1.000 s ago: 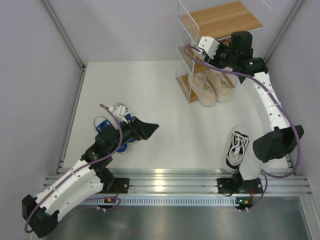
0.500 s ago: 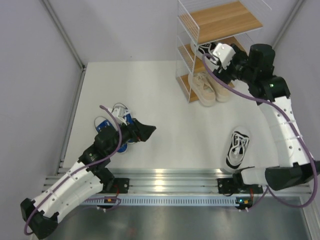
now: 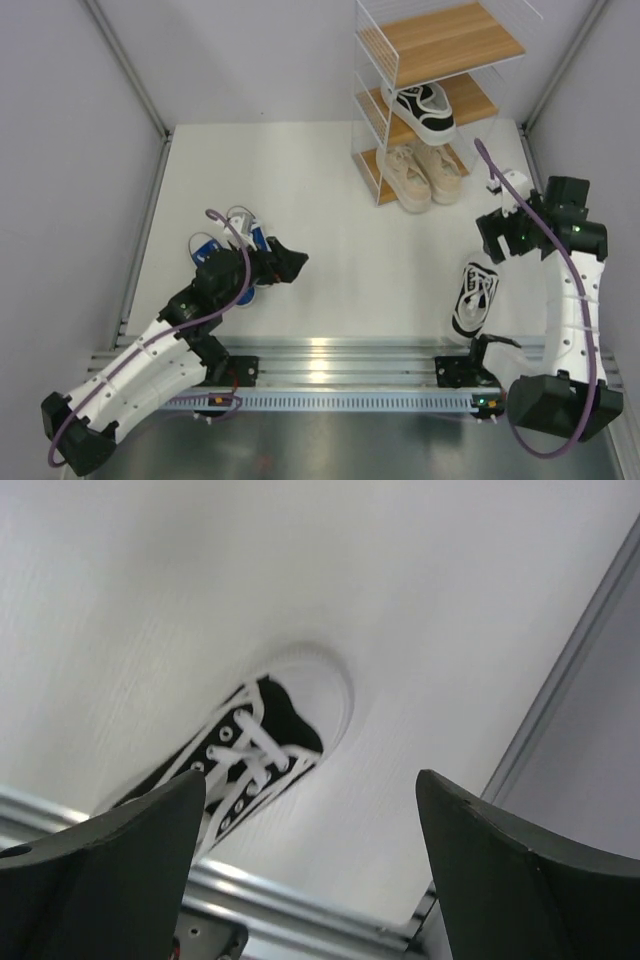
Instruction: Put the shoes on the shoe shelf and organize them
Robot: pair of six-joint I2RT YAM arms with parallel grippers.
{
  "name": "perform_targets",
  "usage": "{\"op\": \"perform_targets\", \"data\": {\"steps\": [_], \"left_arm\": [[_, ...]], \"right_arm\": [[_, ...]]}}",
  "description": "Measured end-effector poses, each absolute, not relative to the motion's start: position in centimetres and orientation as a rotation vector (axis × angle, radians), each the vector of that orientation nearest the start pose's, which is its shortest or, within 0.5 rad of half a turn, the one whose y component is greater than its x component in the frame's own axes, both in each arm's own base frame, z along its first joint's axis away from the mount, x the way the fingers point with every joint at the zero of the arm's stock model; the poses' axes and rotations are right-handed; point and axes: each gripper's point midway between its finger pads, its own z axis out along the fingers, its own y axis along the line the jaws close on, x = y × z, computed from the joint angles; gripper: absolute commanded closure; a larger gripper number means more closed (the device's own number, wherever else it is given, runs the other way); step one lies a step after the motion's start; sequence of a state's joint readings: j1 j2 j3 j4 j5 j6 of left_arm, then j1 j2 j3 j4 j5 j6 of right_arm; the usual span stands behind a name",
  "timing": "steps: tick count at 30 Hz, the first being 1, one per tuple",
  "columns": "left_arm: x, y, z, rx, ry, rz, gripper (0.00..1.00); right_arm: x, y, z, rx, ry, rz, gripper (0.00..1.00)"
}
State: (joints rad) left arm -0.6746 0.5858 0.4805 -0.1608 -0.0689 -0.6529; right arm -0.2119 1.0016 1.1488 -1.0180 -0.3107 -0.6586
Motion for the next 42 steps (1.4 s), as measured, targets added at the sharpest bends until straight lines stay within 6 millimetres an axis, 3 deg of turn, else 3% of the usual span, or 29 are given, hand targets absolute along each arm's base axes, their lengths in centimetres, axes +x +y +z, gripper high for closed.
{"op": "perform_targets", "data": {"steps": [3,8,13,16,17,21,23,24,25,32,38,42], "left_arm": [[21.3,-19.0,18.8,-0.018,1.953,-0.850,0.02],[21.1,-19.4,18.1,0.000,1.963,-0.870,0.02],[20.7,-19.9,17.4,0.023,1.973,-0.905,0.02],[20.6,-20.2,17.2,0.026,1.968,-0.930,0.02],[20.5,-20.4,17.2,0.025,1.963,-0.947,0.02],[20.3,-21.2,16.9,0.011,1.956,-1.010,0.02],[20.2,-21.6,16.5,-0.002,1.957,-1.045,0.02],[20.1,-21.8,16.3,-0.010,1.964,-1.063,0.02],[20.1,-21.9,16.0,-0.017,1.969,-1.075,0.02],[20.0,-22.9,15.7,-0.057,1.967,-1.168,0.02],[19.9,-24.9,14.5,-0.095,2.000,-1.299,0.02],[19.7,-26.5,13.6,-0.109,2.043,-1.401,0.02]], "right_arm": [[21.0,-3.6,17.6,-0.648,2.497,0.000,0.11],[16.3,-3.4,12.5,-0.680,2.713,0.082,0.11],[14.3,-3.3,8.7,-0.675,2.854,0.161,0.20],[14.5,-3.5,7.3,-0.652,2.903,0.177,0.27],[14.9,-3.6,7.0,-0.642,2.905,0.177,0.32],[16.2,-3.8,5.8,-0.627,2.918,0.178,0.81],[16.8,-4.1,5.2,-0.615,2.931,0.160,0.91],[16.9,-4.1,5.1,-0.606,2.938,0.159,0.99],[16.9,-4.2,5.0,-0.601,2.944,0.155,1.00],[17.7,-3.9,5.8,-0.614,2.869,0.149,1.00],[19.7,-1.7,9.2,-0.739,2.631,0.231,1.00],[21.1,0.8,11.8,-0.874,2.449,0.283,1.00]]}}
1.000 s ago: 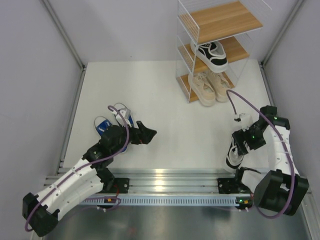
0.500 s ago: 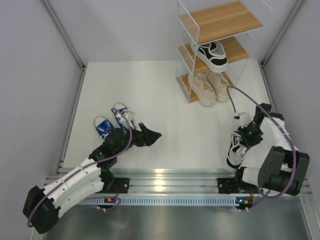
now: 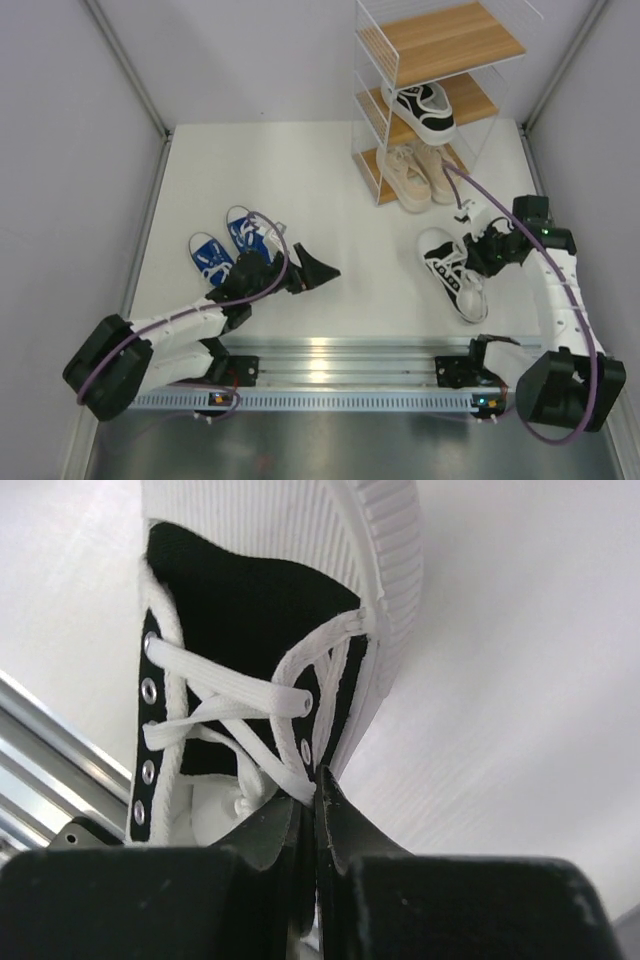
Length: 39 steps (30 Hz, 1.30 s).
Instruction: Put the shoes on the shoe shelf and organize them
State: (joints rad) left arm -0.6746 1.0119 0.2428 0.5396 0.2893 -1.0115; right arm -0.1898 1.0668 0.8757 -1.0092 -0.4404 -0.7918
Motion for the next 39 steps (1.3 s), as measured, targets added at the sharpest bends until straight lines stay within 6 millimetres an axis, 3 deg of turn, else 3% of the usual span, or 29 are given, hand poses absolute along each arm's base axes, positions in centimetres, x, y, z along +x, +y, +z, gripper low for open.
{"op": "perform_targets", "data": {"steps": [5,11,17,26,30,34,36,37,39], "left_arm": [[19.3,-28.5,12.0,-0.092,2.143,-1.480,0.03],[18.8,-31.5,13.5,0.009,2.131,-1.579,0.04],[18.4,-33.0,14.6,0.068,2.106,-1.626,0.05],[18.1,-34.8,15.6,0.124,2.093,-1.664,0.09],[18.6,-35.3,15.4,0.115,2.097,-1.662,0.22],[19.0,-35.5,15.1,0.091,2.099,-1.667,0.53],[19.2,-35.7,15.1,0.084,2.092,-1.672,0.66],[19.2,-35.7,14.9,0.078,2.098,-1.673,0.80],[19.3,-35.8,14.4,0.059,2.116,-1.670,0.97]], "right_arm": [[21.0,6.3,13.0,-1.107,2.276,0.423,1.00],[20.4,12.3,14.2,-1.323,2.125,0.615,1.00],[21.3,14.6,15.0,-1.394,2.067,0.676,1.00],[20.4,16.1,14.8,-1.468,2.033,0.719,1.00],[20.0,16.7,14.8,-1.498,2.013,0.734,1.00],[19.9,16.8,14.8,-1.512,1.999,0.739,0.98],[19.9,16.9,14.9,-1.518,1.992,0.734,0.89],[20.0,16.9,14.9,-1.519,1.985,0.733,0.85],[20.0,17.0,15.2,-1.519,1.969,0.731,0.70]]}}
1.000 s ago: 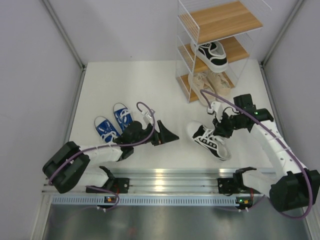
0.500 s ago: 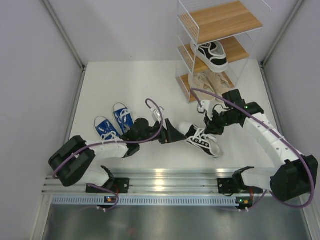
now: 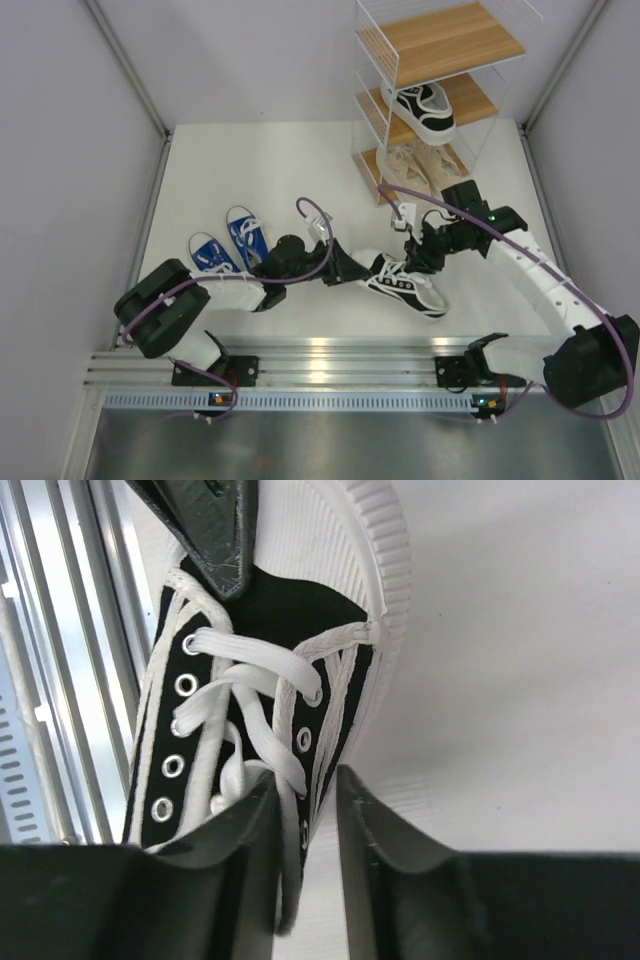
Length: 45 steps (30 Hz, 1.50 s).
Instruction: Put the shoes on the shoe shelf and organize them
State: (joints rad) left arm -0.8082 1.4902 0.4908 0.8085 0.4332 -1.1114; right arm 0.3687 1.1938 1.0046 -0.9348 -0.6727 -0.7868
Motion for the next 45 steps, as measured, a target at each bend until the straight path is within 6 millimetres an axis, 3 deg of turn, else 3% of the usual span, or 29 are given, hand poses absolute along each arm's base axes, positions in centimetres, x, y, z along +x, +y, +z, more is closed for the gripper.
{"op": "perform_targets", "data": {"steps": [7,12,17,22,24,37,43,45], "left_arm": [[19.6,-34.8,13.2,-0.035,2.145,-1.677,1.00],[20.3,-33.4,11.9,-0.106,2.175,-1.643,1.00],[20.7,-32.8,12.0,-0.126,2.176,-1.615,1.00],[20.8,-32.4,13.8,-0.102,2.121,-1.613,1.00],[20.8,-32.2,14.4,-0.099,2.107,-1.612,1.00],[21.1,-31.5,15.7,-0.104,2.071,-1.605,1.00],[21.0,-31.4,15.4,-0.112,2.090,-1.602,1.00],[21.0,-31.4,15.4,-0.115,2.091,-1.604,1.00]], "right_arm": [[20.9,16.0,17.2,-1.521,1.866,0.557,0.03],[20.8,15.0,19.0,-1.536,1.763,0.434,0.01],[17.4,16.0,19.3,-1.696,1.560,0.563,0.01],[13.8,16.2,16.5,-1.846,1.524,0.774,0.18],[13.0,16.1,15.5,-1.873,1.542,0.828,0.21],[12.3,14.8,13.5,-1.892,1.596,0.766,0.46],[13.3,14.9,13.3,-1.882,1.586,0.722,0.78],[13.8,14.9,13.4,-1.880,1.572,0.696,0.96]]}}
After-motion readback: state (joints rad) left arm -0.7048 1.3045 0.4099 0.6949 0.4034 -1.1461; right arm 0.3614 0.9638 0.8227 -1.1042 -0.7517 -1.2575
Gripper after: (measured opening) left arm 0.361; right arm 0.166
